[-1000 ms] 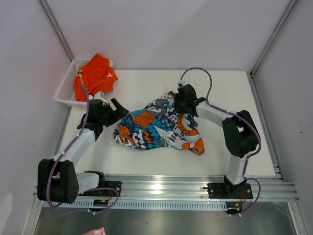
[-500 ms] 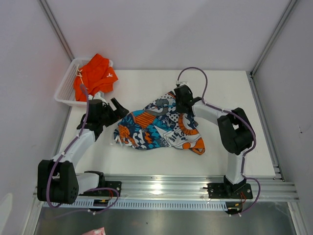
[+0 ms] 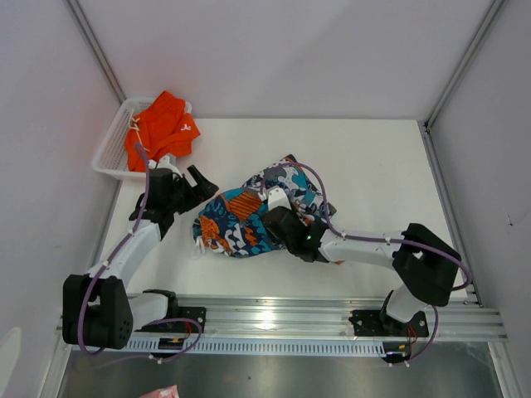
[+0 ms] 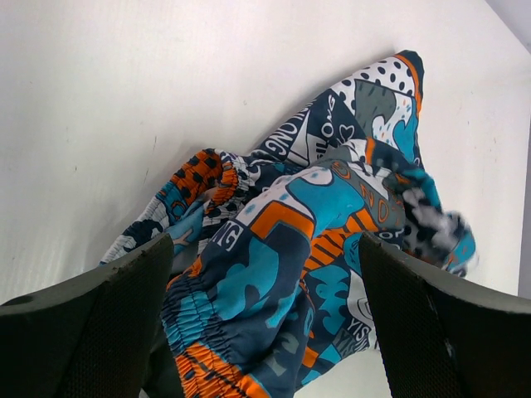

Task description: Fold and stack the shorts

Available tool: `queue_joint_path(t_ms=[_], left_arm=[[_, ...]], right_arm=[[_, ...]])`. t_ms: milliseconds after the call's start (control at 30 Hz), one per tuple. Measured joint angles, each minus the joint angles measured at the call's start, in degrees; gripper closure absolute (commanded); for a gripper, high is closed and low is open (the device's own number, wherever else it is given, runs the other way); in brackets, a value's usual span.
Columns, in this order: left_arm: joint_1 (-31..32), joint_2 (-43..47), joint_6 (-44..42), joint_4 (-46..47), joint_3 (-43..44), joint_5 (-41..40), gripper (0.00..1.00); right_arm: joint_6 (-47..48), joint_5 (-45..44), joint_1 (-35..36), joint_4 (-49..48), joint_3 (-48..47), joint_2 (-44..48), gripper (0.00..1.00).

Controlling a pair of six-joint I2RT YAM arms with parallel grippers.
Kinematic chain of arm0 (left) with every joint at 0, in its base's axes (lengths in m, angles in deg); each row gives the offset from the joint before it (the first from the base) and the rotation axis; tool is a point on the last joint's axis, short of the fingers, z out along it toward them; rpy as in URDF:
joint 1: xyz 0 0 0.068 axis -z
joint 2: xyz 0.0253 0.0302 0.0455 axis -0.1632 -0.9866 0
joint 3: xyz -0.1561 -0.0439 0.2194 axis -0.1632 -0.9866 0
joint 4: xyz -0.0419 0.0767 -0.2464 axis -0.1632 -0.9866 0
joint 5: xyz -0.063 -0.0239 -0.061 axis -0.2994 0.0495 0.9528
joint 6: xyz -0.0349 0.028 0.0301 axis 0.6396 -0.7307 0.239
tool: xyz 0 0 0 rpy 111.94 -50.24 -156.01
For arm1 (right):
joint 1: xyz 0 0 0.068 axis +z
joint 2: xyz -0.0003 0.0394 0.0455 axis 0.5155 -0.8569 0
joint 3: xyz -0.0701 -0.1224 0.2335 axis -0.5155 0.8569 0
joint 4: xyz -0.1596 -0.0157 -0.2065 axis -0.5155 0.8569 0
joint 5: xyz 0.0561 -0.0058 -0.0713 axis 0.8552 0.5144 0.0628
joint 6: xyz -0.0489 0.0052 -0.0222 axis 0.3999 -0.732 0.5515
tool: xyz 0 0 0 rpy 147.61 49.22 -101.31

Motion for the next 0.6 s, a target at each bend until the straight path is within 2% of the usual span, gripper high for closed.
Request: queue_joint_path(t_ms=[67, 167, 367, 500, 600], left_arm=[[0.0, 0.0, 0.0, 0.0, 0.0, 0.0, 0.06], [-0.02, 0.0, 0.0, 0.02, 0.0, 0.0, 0.06], [0.0, 0.02, 0.0, 0.04, 0.0, 0.0, 0.07], [-0.02, 0.02, 0.0, 0.07, 0.0, 0.02, 0.07], [0.0, 0.02, 0.0, 0.04, 0.0, 0.02, 0.07]], right_arm=[[-1.51, 2.84, -0.44, 0.68, 1.99, 1.84, 0.38], [-4.0, 10.23, -5.05, 2.08, 4.94, 8.59, 0.37], [-9.55, 25.31, -23.74, -0.61, 7.63, 20.37, 0.39], [-13.81, 38.03, -36.76, -4.44, 10.75, 18.75, 0.4], [-17.27, 47.39, -44.33, -7.04, 11.26, 13.27, 0.41]])
